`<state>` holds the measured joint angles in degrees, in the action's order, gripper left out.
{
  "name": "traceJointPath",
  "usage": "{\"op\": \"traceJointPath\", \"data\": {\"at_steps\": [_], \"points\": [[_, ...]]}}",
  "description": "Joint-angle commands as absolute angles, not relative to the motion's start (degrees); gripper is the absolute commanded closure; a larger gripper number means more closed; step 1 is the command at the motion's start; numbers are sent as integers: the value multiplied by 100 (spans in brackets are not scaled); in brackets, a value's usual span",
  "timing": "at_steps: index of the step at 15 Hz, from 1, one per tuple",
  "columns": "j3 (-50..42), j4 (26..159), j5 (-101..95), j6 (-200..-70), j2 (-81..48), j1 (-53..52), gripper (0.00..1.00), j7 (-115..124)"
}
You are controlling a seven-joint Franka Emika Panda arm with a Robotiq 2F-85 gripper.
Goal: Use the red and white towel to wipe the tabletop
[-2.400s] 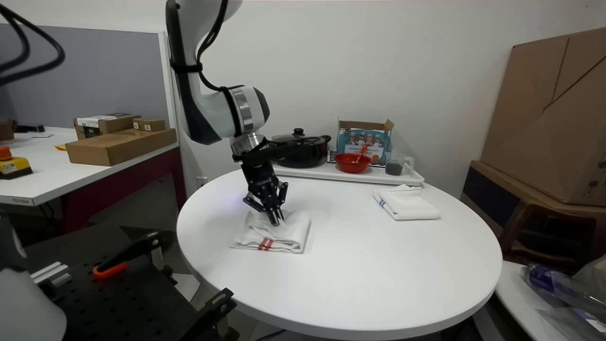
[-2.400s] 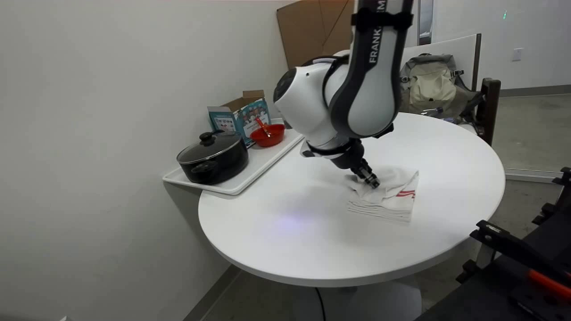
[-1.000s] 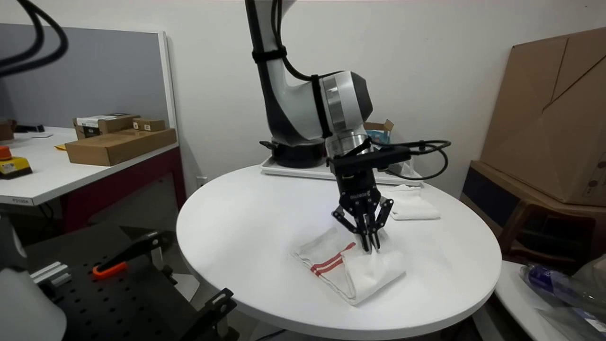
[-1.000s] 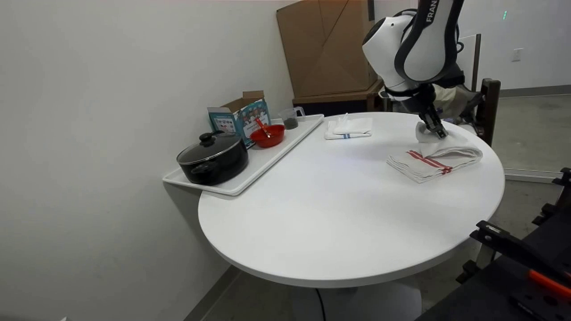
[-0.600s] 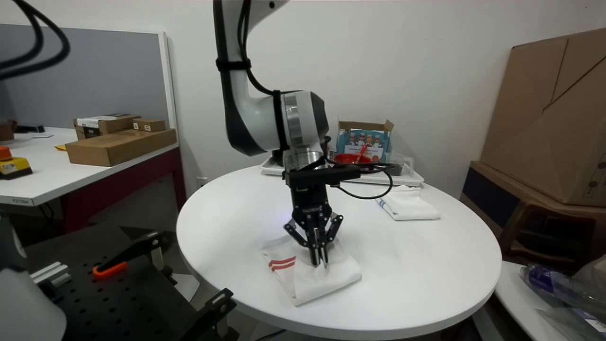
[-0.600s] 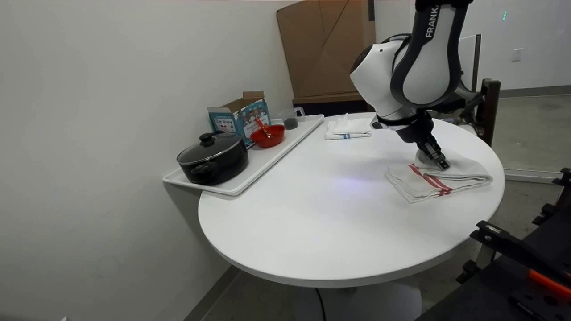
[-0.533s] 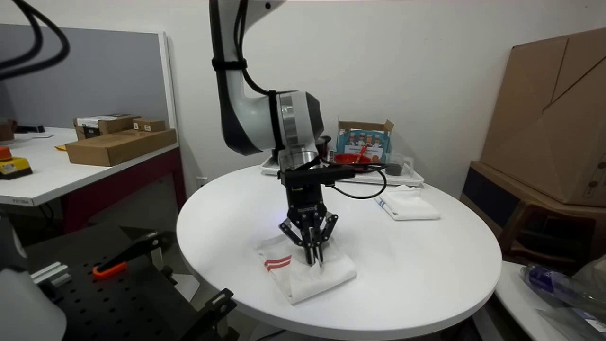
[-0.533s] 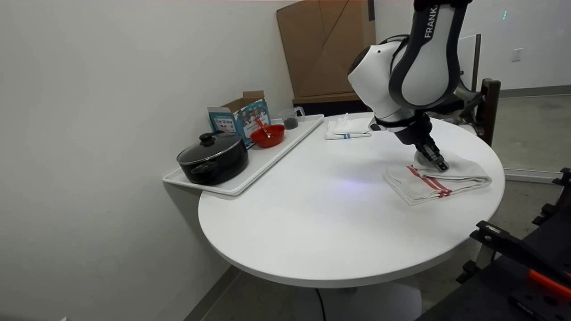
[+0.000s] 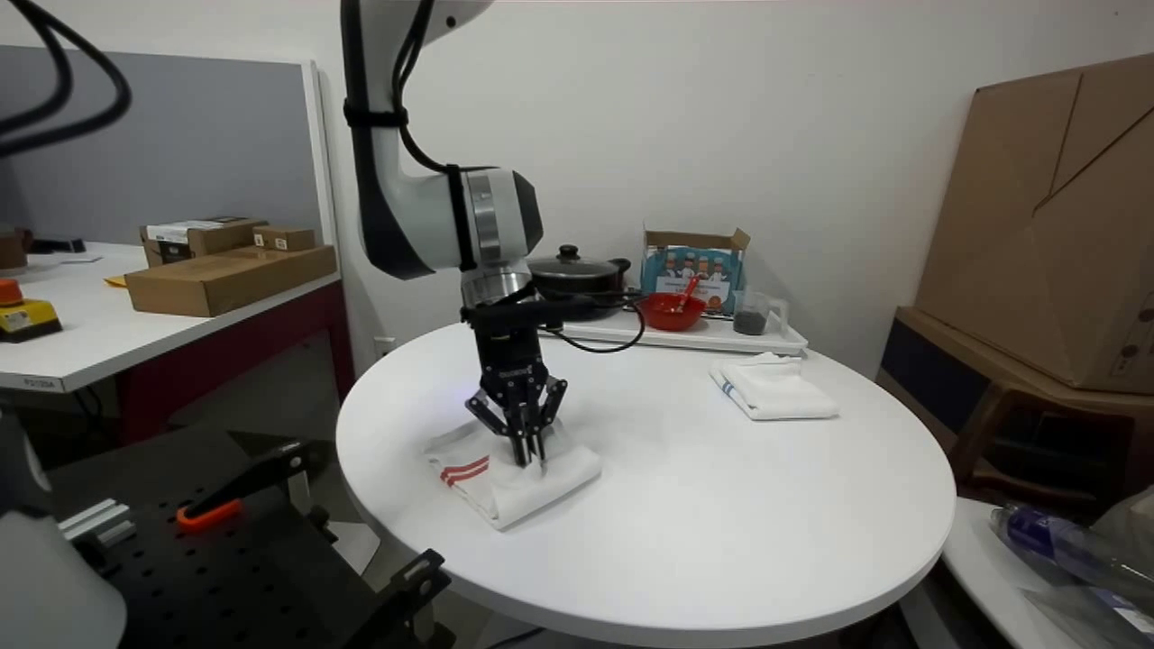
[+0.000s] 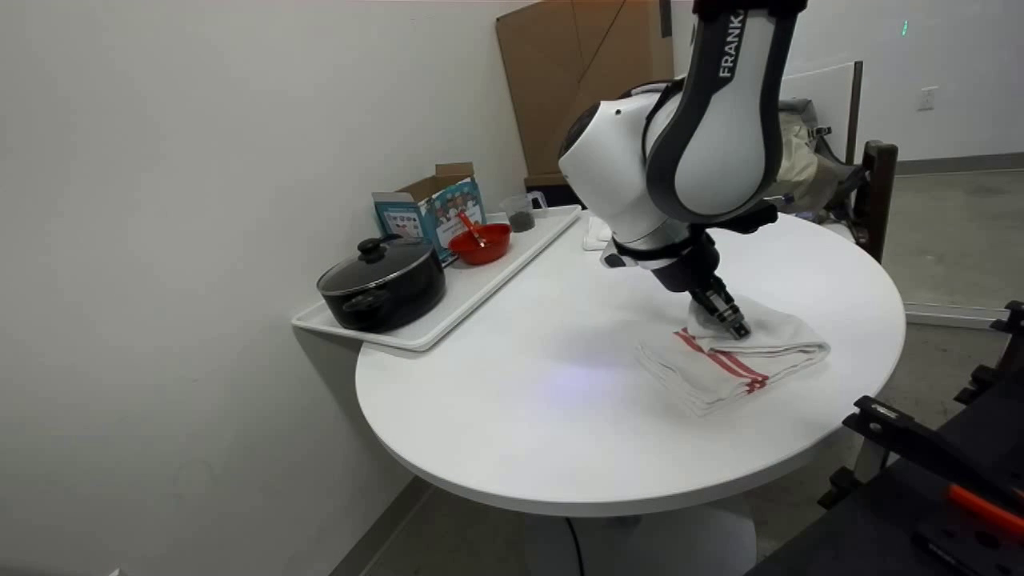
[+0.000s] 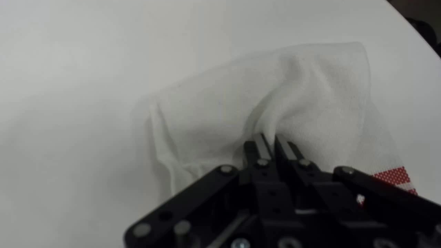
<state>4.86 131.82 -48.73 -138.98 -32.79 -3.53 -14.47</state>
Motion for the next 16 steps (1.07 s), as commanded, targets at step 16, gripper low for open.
{"op": "traceJointPath", "data": {"at_steps": [16], "points": [[524, 9984, -5067, -13136, -4905, -1721, 91, -710]]}}
